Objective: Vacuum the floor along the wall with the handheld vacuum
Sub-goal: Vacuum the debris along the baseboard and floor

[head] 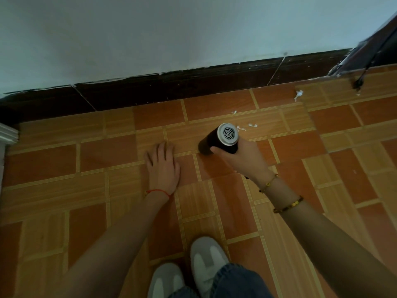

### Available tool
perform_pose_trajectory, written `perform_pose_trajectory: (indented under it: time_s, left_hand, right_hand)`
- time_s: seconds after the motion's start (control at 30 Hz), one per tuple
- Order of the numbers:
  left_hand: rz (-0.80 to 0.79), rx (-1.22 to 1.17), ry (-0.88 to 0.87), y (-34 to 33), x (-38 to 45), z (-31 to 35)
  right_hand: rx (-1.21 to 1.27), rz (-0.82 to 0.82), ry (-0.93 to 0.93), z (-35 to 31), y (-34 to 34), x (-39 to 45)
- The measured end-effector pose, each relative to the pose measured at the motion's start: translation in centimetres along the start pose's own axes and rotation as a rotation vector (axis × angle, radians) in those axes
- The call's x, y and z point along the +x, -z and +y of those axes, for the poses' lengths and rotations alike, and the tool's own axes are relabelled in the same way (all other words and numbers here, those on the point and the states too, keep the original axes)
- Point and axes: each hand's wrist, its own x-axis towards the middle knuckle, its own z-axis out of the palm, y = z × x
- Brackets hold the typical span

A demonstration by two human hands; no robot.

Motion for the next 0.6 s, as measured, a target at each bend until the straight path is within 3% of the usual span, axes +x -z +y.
perform_pose_trajectory:
  time_s: [0.2, 0.37, 0.6]
  left_hand:
    - [0.028, -0.019, -0.02, 0.1, -0.2, 0.5]
    - [0.049, -0.05, -0.06, 0.3, 1.0, 1.4]
    - [0.097, -0.066, -0.09, -0.4, 3.8, 3.1]
  right_hand:
    - [-0.123, 0.173, -0.002, 0.2, 0.4, 0.1]
    - [-0.048, 0.017, 0.003, 0.3, 0.3, 0.4]
    - [-0.067, 0.292, -0.098, 2.2, 2.3, 3.3]
